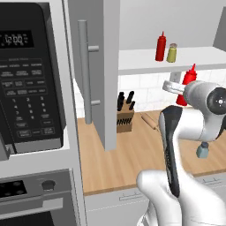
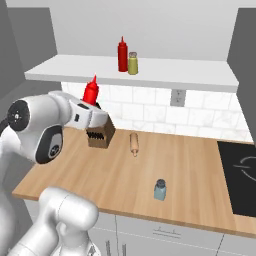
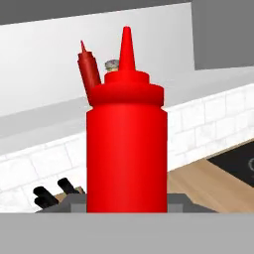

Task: Put the shaker and condiment bottle from the counter next to their counterparts in the cabinet.

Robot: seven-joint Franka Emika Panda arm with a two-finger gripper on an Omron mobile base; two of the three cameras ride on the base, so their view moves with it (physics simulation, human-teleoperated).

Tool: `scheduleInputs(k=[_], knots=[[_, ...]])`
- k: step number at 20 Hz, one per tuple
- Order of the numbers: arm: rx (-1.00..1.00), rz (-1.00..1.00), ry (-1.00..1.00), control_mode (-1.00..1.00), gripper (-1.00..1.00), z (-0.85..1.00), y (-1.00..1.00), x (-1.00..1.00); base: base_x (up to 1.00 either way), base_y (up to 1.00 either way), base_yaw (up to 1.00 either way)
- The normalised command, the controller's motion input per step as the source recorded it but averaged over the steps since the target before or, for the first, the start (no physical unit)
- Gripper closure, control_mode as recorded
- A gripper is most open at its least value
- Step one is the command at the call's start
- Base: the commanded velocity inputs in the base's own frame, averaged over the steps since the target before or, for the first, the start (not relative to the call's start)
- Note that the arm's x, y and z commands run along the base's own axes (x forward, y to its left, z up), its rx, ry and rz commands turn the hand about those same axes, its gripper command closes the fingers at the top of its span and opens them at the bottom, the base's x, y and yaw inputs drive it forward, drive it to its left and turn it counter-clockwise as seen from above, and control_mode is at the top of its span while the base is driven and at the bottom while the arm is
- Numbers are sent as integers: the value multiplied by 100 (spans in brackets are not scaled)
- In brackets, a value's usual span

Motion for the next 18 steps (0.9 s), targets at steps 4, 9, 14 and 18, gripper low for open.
scheduleInputs(k=[4, 9, 14, 18], knots=[[0, -12, 4, -100, 100, 80, 0, -100, 0, 0, 0], [-7, -2, 0, -100, 100, 44, 19, -71, 0, 0, 0], [-8, 26, -4, -100, 100, 3, 20, -2, 0, 0, 0], [0, 27, -10, -100, 100, 64, -14, 0, 0, 0, 0]])
